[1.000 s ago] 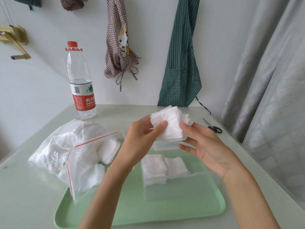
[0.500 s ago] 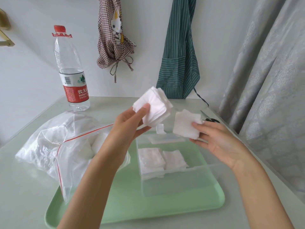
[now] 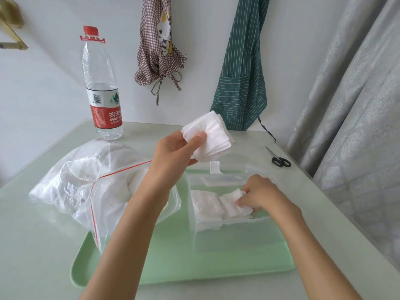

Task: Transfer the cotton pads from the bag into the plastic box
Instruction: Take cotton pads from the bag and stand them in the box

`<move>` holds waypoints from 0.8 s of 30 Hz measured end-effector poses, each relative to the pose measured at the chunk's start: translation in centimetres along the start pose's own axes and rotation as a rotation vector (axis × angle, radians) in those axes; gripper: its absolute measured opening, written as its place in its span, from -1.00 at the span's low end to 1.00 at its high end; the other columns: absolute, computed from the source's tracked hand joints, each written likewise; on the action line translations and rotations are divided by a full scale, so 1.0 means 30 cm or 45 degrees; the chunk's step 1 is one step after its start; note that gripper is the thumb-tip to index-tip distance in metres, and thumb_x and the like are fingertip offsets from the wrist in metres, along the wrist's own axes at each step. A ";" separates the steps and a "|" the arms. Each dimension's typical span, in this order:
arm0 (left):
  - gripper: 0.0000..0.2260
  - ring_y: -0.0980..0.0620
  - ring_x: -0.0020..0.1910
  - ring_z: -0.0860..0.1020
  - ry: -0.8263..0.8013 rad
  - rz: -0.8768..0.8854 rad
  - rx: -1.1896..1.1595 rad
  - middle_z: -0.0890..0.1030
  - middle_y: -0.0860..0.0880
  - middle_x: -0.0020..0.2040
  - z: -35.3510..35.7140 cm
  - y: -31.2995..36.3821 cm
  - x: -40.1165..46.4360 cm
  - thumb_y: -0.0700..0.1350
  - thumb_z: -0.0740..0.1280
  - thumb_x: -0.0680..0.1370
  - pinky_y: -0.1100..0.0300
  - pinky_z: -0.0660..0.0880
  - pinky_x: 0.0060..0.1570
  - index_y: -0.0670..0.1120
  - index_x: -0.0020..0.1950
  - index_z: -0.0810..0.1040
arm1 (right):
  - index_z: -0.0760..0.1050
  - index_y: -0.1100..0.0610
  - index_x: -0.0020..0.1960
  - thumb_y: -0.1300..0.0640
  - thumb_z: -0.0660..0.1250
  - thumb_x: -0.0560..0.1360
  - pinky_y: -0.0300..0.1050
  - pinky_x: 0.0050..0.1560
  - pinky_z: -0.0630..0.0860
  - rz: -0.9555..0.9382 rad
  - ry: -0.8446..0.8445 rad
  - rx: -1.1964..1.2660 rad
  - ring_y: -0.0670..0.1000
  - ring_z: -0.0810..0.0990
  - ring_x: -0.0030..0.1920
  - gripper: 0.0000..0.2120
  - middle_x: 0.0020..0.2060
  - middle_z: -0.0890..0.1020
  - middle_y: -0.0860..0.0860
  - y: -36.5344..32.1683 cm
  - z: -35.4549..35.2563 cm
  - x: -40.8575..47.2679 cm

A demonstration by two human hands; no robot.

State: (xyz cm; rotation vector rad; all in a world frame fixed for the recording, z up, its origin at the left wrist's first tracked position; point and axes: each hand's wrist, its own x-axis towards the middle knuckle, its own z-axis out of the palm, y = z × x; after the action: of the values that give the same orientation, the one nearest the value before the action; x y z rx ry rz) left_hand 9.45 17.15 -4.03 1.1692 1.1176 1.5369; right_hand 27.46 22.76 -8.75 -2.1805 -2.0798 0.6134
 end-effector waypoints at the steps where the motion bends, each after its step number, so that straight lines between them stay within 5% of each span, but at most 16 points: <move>1: -0.93 0.19 -0.13 0.63 -0.002 0.007 0.004 0.69 0.15 -0.18 0.000 0.002 -0.001 -0.07 0.33 0.55 0.23 0.57 0.04 0.05 -0.05 0.61 | 0.34 0.10 -0.32 0.10 0.42 0.38 -0.22 -0.29 0.37 0.005 0.076 -0.129 0.10 0.47 -0.18 -0.73 -0.31 0.45 0.03 -0.006 0.002 -0.010; 6: -0.93 0.19 -0.11 0.63 -0.009 0.010 0.036 0.69 0.15 -0.15 0.001 0.001 -0.002 -0.07 0.33 0.55 0.22 0.56 0.06 0.05 -0.05 0.61 | 0.51 0.07 0.03 -0.08 0.50 0.34 -0.20 -0.14 0.35 -0.009 0.237 -0.320 0.12 0.55 0.07 -0.63 0.00 0.57 0.04 -0.015 -0.035 -0.057; 11: -0.95 0.26 -0.20 0.62 -0.029 0.015 0.107 0.68 0.15 -0.17 0.003 -0.005 -0.002 -0.07 0.35 0.54 0.28 0.55 -0.03 0.08 -0.08 0.59 | 0.58 -0.12 -0.20 0.11 0.52 0.29 -0.21 -0.15 0.47 -0.225 0.045 0.023 -0.05 0.63 -0.18 -0.82 -0.30 0.65 -0.11 0.022 -0.047 -0.064; 18: -0.92 0.17 -0.15 0.63 -0.078 -0.033 0.194 0.69 0.10 -0.16 0.010 -0.027 0.001 -0.07 0.32 0.55 0.25 0.57 -0.03 0.05 -0.07 0.61 | 0.60 -0.17 -0.19 0.09 0.45 0.36 -0.18 -0.08 0.53 -0.303 -0.009 0.066 -0.05 0.63 -0.18 -0.85 -0.23 0.62 -0.13 0.050 -0.012 -0.051; 24: -0.93 0.17 -0.19 0.65 -0.114 -0.043 0.183 0.70 0.07 -0.18 0.022 -0.038 0.005 -0.15 0.33 0.55 0.32 0.58 -0.12 -0.05 0.00 0.58 | 0.58 -0.03 -0.16 0.03 0.23 0.57 -0.24 -0.35 0.49 -0.499 0.299 0.946 -0.08 0.64 -0.33 -0.81 -0.28 0.67 -0.01 0.011 -0.102 -0.125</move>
State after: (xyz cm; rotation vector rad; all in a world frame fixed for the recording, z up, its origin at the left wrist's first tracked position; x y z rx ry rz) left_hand 10.22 17.63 -5.01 1.2960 1.1970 1.3835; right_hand 28.74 19.75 -5.15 -1.3279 -1.6990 0.8531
